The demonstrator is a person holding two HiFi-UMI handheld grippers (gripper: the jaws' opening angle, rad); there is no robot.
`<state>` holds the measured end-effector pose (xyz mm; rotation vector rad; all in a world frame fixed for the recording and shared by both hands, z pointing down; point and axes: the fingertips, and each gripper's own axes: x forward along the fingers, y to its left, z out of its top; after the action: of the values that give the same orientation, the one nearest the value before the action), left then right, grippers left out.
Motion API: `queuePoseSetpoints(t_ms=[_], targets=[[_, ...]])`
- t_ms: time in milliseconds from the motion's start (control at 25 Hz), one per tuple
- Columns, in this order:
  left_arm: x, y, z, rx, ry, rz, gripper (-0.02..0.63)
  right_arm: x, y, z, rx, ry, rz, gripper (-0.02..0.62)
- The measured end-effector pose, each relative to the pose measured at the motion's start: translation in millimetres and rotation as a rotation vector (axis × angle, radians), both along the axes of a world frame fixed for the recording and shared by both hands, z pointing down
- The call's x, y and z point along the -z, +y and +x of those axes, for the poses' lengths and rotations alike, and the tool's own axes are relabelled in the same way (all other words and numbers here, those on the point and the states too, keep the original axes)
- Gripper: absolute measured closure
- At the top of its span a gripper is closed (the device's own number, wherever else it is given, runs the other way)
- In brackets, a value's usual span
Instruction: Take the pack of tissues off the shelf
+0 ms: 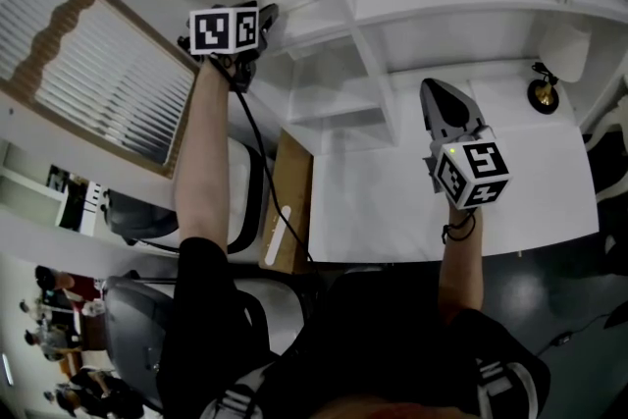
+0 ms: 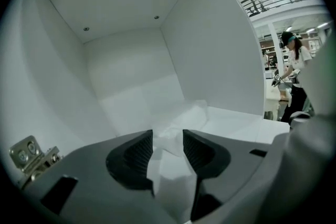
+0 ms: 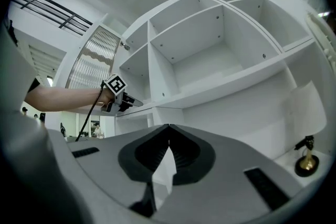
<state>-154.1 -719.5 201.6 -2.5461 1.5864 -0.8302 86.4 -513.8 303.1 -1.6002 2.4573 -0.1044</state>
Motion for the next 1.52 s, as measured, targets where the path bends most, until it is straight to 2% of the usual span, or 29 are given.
queuePoseSetpoints(t_ms=[200, 400, 720, 1160, 1360, 1520], targets=[[-4.0, -2.3, 1.9, -0.009, -0.016, -0.018, 0.423, -3.2, -2.5, 10.1, -0.014, -0.013, -0.010, 0.575], [-1.6, -2.4, 4.6, -0.013, -0.045, -0.003, 0.497, -4.1, -5.1, 9.3, -0.018, -0.018, -0.012, 0.575], [1.6, 17.0, 10.0, -0.043, -0.022, 0.020, 0.559, -3.4, -0.1, 3.8, -0.001, -0.008, -0.011, 0.575], [11.6, 60.7, 17.1, -0.068, 0.080, 0.096, 0.568, 5.7, 15.6, -1.5, 0.014, 0.020, 0.006, 0.575], [11.7, 91.5, 29.0, -0.094, 0.165, 0.145, 0.568, 5.3, 25.3, -3.9, 0.026, 0.032, 0.012, 0.575], [7.9, 112.8, 25.3, -0.087, 0.226, 0.166, 0.568, 4.9, 33.6, -13.3, 0.044, 0.047, 0.009, 0.575]])
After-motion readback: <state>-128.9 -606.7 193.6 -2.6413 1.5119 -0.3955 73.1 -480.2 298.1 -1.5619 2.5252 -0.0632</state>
